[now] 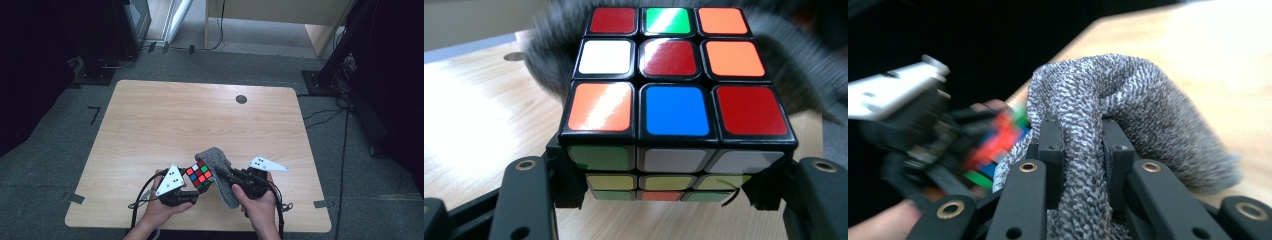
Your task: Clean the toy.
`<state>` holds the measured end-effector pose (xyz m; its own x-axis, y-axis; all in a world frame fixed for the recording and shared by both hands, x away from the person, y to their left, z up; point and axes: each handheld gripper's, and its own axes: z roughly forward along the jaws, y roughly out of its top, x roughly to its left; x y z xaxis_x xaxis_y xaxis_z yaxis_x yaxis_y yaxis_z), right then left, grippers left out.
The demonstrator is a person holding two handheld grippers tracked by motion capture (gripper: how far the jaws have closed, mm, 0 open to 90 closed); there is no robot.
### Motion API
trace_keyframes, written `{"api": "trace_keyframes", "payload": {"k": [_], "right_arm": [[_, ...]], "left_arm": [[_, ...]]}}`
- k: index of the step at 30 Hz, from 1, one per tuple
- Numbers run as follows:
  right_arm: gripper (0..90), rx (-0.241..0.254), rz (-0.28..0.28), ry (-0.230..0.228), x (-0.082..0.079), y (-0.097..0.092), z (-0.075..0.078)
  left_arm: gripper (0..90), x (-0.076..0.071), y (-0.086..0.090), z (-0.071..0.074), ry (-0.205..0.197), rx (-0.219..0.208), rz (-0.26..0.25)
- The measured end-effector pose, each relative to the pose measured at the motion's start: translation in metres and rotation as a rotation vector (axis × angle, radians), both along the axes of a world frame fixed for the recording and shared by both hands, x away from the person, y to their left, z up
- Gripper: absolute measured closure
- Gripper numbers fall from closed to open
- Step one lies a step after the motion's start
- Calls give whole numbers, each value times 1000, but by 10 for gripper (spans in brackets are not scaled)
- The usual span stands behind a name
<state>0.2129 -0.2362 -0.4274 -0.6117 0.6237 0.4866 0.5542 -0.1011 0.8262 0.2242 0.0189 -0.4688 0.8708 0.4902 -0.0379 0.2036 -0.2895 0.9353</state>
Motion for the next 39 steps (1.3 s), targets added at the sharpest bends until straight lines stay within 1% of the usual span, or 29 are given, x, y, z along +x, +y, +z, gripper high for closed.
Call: {"api": "trace_keyframes", "payload": {"k": [1,2,4,5,6,7,8,9,10,11,13,16,17,18,21,22,23,24,25,26,28,29,30,32,33,35,36,38,39], "right_arm": [[765,3,5,-16,-2,1,4],[764,-10,6,-24,-3,1,6],[764,-16,3,-22,-3,2,5],[763,2,-9,8,0,0,-1],[763,-10,-16,30,2,-1,-5],[763,-25,-24,48,4,-1,-9],[763,-25,-24,48,4,-1,-9],[763,-8,-22,60,5,-2,-13],[763,-8,-22,60,5,-2,-13],[762,4,-9,47,4,-2,-9],[762,7,4,10,1,-1,-1],[762,-8,-2,1,-1,1,3],[762,-1,-13,21,1,0,-2],[762,-13,-23,43,3,-1,-7],[762,-4,-26,79,7,-2,-17],[762,-2,-24,74,6,-1,-16],[762,-3,-21,61,5,-1,-13],[762,-1,-15,44,4,0,-9],[761,2,-10,27,3,0,-5],[761,7,-6,16,1,0,-2],[761,3,-7,10,1,0,0],[762,-13,-16,17,1,0,-3],[761,-16,-23,33,3,0,-6],[762,-16,-37,77,6,-2,-15],[762,-7,-34,88,7,-3,-17],[762,1,-31,88,7,-3,-17],[761,3,-20,58,5,-2,-11],[761,13,-6,23,2,-1,-2],[761,3,-8,14,0,0,1]], "left_arm": [[343,-1,-2,-1,-5,8,-3],[343,-2,-4,-2,-7,16,-11],[343,-4,-5,-2,-16,24,-12],[343,-4,-5,-2,-21,27,-11],[343,-4,-4,-1,-21,21,-12],[343,-3,-2,0,-12,-2,-14],[343,-3,-2,0,-12,-2,-14],[343,-2,-1,0,-11,-6,-14],[343,-2,0,0,-9,-8,-16],[343,-2,0,-1,-3,-6,-14],[343,-2,-3,-3,7,7,-19],[343,-3,-4,-2,-7,10,-24],[343,-4,-3,0,-12,-3,-23],[343,-3,-1,1,-12,-10,-21],[343,-3,2,2,-10,-21,-17],[343,-2,3,1,-8,-24,-17],[343,0,3,1,8,-22,-10],[343,0,3,1,8,-22,-10],[343,0,0,-1,18,-3,-12],[343,-1,-1,-2,15,4,-16],[343,-2,-2,-2,6,9,-18],[343,-4,-2,0,-7,-5,-25],[343,-4,-2,1,-11,-11,-25],[343,-4,1,3,-16,-19,-19],[343,-4,1,3,-16,-19,-19],[343,-2,2,2,-2,-20,-18],[343,-1,1,1,4,-14,-14],[343,-1,-1,-1,13,3,-12],[343,-2,-2,-2,7,5,-17]]}}
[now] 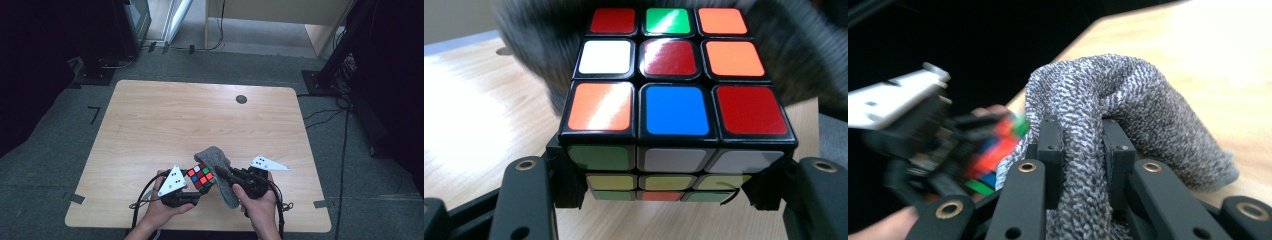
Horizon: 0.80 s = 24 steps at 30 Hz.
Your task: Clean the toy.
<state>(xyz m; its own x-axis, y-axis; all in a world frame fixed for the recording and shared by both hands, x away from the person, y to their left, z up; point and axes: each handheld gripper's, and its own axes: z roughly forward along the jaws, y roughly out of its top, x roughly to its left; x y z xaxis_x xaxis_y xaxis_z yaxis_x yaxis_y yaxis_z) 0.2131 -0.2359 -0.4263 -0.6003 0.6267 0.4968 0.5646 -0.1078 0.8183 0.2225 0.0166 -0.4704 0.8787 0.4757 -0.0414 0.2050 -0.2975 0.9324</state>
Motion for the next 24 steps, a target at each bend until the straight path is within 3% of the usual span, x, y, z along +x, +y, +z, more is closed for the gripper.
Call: {"api": "trace_keyframes", "payload": {"k": [3,5,6,8,10,12,14,17,19,20,21,23,24], "right_arm": [[761,-5,-7,10,1,-1,-3],[761,-12,-12,22,3,-1,-7],[761,-4,-16,60,5,-3,-14],[761,3,-15,65,6,-3,-15],[761,11,-2,33,2,-1,-7],[761,15,2,16,1,-1,-3],[761,19,3,17,1,-2,-3],[762,0,-22,64,5,-3,-15],[762,10,-22,70,5,-3,-16],[762,16,-19,66,4,-2,-13],[762,53,-1,54,2,-2,-7],[761,66,9,39,0,-2,-2],[761,49,12,15,-2,-1,3]], "left_arm": [[343,-2,1,4,-25,-17,-5],[343,-2,2,4,-25,-19,0],[343,0,3,2,-19,-9,6],[343,0,3,1,-12,-1,8],[343,1,1,-1,2,3,-3],[343,-1,-1,0,-14,8,-5],[343,-1,0,1,-16,2,-5],[343,-1,3,3,-19,-22,-4],[343,-1,4,3,-13,-23,-7],[343,0,3,2,-7,-19,-6],[343,0,2,2,-4,-13,-5],[343,0,0,1,-5,-7,-12],[343,-1,0,1,-9,-7,-12]]}}
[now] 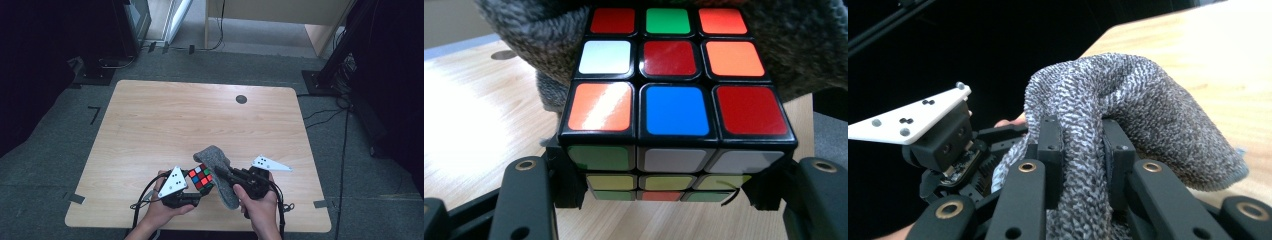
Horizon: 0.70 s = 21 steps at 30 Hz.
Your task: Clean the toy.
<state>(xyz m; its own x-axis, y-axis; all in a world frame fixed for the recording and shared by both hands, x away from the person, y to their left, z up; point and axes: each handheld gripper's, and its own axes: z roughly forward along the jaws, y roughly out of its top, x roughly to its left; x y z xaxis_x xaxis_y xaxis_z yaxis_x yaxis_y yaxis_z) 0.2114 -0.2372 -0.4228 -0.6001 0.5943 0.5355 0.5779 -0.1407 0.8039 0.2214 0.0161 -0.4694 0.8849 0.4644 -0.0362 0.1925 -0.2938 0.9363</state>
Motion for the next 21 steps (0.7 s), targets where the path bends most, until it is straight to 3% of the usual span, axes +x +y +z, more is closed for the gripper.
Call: {"api": "trace_keyframes", "payload": {"k": [4,5,7,12,14,18,21], "right_arm": [[761,-52,-23,-4,1,1,-6],[761,-93,-44,14,3,1,-13],[761,-83,-43,19,4,1,-14],[761,-69,-14,-46,-2,2,1],[761,-70,-14,-42,-2,2,0],[762,-88,-42,30,5,0,-18],[762,-89,-37,7,3,1,-13]], "left_arm": [[343,-2,1,2,-16,-8,2],[343,-1,2,2,-17,-12,7],[343,0,4,2,-10,-19,5],[343,1,2,0,-3,-15,-4],[343,0,2,1,-8,-19,-6],[343,0,4,3,-13,-31,-7],[343,1,4,2,-5,-23,-2]]}}
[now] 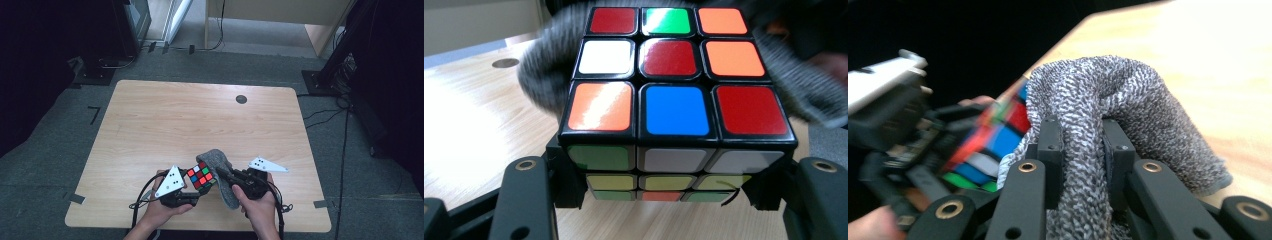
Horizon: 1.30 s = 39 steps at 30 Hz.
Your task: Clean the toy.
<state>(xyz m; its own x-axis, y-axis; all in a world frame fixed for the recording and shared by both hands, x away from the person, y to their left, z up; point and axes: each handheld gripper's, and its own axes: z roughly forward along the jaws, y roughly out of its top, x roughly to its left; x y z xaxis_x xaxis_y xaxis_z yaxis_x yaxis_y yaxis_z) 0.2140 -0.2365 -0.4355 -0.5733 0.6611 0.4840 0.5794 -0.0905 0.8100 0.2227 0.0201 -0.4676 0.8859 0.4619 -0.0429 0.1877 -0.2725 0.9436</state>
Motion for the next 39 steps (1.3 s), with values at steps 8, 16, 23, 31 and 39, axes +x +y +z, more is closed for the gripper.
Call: {"api": "trace_keyframes", "payload": {"k": [8,16,23,31,39], "right_arm": [[762,1,-3,-1,-1,1,0],[761,1,21,-67,-7,3,16],[762,3,4,-2,-1,1,0],[761,8,34,-67,-5,4,14],[758,105,70,-10,0,-1,9]], "left_arm": [[343,-1,2,2,-8,-10,2],[343,-1,-1,1,1,-16,-14],[343,1,6,3,9,-49,8],[343,-2,6,4,2,-51,2],[343,0,7,3,4,-51,4]]}}
